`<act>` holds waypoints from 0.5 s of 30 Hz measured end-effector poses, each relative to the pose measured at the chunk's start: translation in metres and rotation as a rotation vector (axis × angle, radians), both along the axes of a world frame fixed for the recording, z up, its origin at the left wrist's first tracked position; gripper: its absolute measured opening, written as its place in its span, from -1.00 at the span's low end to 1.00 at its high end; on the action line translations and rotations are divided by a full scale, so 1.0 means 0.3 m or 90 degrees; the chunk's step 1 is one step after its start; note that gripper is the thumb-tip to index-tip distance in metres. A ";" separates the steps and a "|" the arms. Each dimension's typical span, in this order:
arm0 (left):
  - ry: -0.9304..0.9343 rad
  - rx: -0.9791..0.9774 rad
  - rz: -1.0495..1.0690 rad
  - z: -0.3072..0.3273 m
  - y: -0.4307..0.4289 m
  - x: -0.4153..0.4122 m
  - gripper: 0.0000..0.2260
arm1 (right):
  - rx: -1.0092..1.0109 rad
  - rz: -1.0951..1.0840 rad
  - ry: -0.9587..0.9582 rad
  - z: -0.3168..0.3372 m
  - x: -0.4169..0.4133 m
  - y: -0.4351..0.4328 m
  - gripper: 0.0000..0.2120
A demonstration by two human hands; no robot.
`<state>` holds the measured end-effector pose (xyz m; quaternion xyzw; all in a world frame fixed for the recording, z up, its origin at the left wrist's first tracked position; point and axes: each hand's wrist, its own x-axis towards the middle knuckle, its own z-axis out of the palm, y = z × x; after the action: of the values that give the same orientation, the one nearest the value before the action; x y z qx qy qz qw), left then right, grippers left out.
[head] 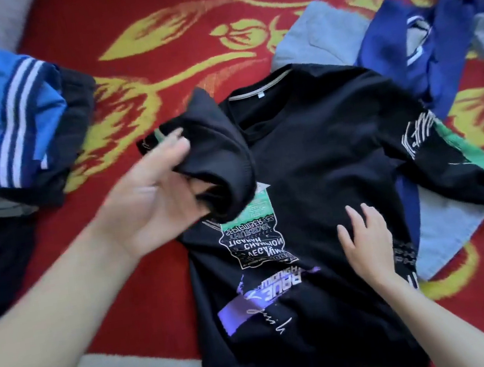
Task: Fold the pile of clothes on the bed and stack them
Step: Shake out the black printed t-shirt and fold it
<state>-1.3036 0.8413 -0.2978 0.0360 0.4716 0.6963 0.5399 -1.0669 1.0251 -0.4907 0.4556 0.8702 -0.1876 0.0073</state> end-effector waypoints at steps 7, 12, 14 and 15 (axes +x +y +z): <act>0.121 -0.259 -0.096 -0.296 0.110 0.269 -0.44 | -0.062 -0.171 -0.024 -0.004 0.326 0.235 -0.58; 0.707 -0.689 -0.526 -0.504 0.049 0.340 -0.39 | -0.199 -0.375 0.030 -0.022 0.449 0.398 -0.55; 0.753 -0.714 -0.610 -0.527 0.064 0.371 -0.39 | -0.247 -0.435 0.051 -0.036 0.477 0.473 -0.53; 0.771 -0.712 -0.636 -0.535 0.081 0.386 -0.39 | -0.258 -0.453 0.062 -0.046 0.488 0.509 -0.53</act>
<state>-1.1877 0.8655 -0.4582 0.3233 0.8641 -0.0756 0.3782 -0.9205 1.1779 -0.5044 0.7081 0.6032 -0.3669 -0.0095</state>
